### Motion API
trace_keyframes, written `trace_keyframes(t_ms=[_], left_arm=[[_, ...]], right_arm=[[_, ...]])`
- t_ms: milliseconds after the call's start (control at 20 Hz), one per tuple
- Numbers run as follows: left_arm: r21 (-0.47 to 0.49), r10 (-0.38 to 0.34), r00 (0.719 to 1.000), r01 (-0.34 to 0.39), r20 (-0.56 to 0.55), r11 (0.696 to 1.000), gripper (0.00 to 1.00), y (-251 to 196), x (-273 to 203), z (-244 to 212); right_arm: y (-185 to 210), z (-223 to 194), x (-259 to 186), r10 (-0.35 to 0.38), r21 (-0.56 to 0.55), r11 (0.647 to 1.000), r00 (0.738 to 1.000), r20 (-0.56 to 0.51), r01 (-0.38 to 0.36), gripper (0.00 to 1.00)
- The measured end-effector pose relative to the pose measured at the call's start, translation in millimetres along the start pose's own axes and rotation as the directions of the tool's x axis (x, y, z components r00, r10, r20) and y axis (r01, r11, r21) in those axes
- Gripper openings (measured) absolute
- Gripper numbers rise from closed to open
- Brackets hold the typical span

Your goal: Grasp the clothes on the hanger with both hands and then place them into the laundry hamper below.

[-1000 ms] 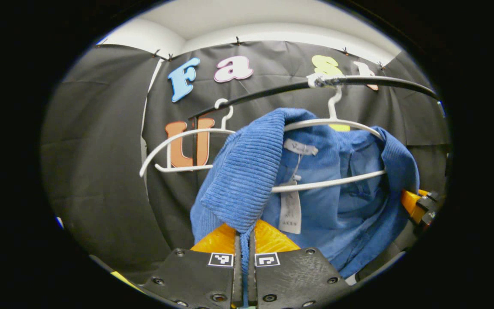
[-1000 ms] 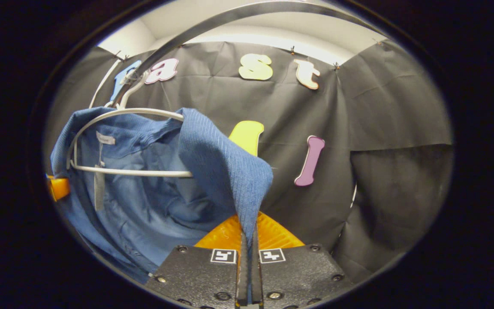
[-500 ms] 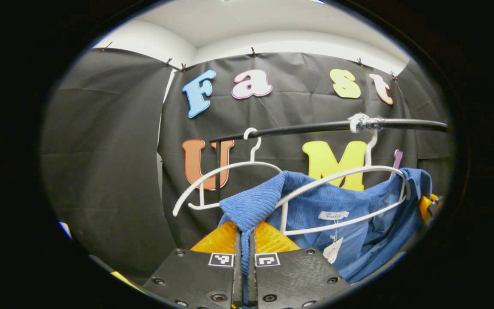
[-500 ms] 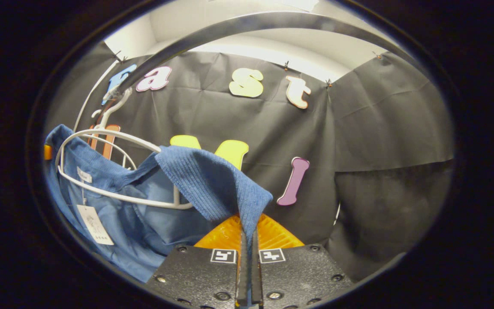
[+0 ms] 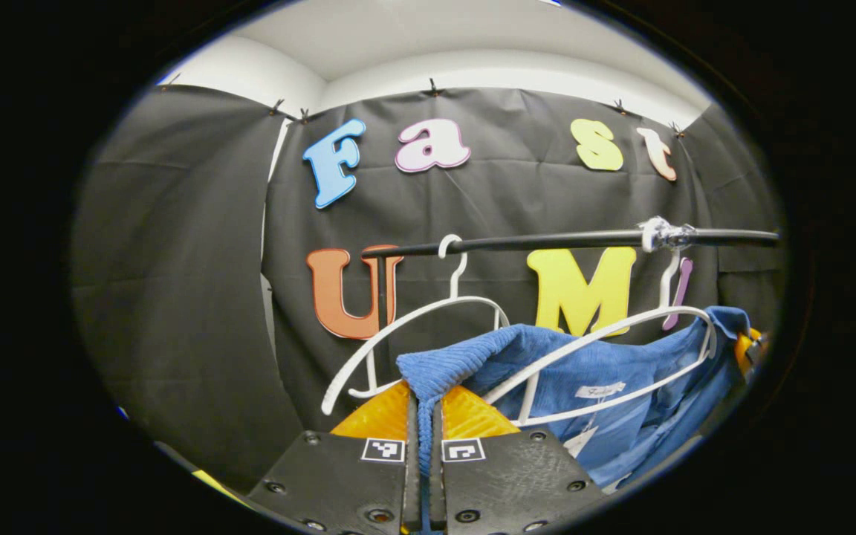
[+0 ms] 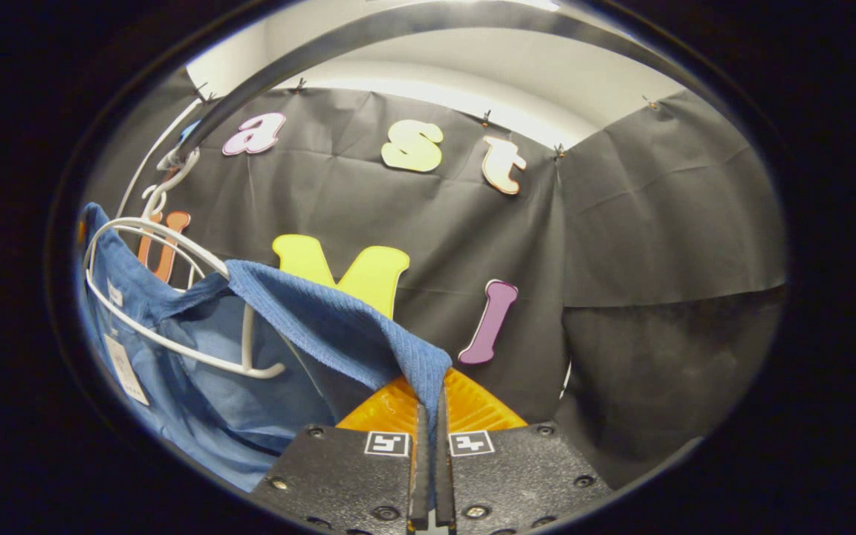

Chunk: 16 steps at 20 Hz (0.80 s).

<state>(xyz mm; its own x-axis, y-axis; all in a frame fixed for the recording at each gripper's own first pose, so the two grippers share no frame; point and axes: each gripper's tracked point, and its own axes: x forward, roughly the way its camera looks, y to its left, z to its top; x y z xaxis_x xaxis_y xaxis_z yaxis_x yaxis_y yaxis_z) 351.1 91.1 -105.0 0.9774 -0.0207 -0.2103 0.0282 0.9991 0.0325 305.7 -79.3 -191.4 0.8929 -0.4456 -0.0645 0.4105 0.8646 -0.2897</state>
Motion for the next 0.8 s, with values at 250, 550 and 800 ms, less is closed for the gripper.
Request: trace_keyframes(t_ms=[250, 550, 800], left_arm=[[0.003, -0.049, 0.997, 0.05, -0.052, 0.999, 0.04, 9, 6, -11], [-0.014, -0.074, 0.993, 0.073, -0.091, 0.997, 0.04, 9, 10, -30], [-0.035, -0.1, 0.986, 0.096, -0.137, 0.995, 0.04, 10, 13, -54]], right_arm=[[6, -23, 3, 0.01, -0.017, 1.0, 0.999, -0.051, -0.011, 0.06], [14, -49, 1, 0.05, 0.034, 0.998, 0.988, -0.143, -0.045, 0.06], [24, -91, 4, 0.115, 0.115, 0.99, 0.954, -0.276, -0.086, 0.06]])
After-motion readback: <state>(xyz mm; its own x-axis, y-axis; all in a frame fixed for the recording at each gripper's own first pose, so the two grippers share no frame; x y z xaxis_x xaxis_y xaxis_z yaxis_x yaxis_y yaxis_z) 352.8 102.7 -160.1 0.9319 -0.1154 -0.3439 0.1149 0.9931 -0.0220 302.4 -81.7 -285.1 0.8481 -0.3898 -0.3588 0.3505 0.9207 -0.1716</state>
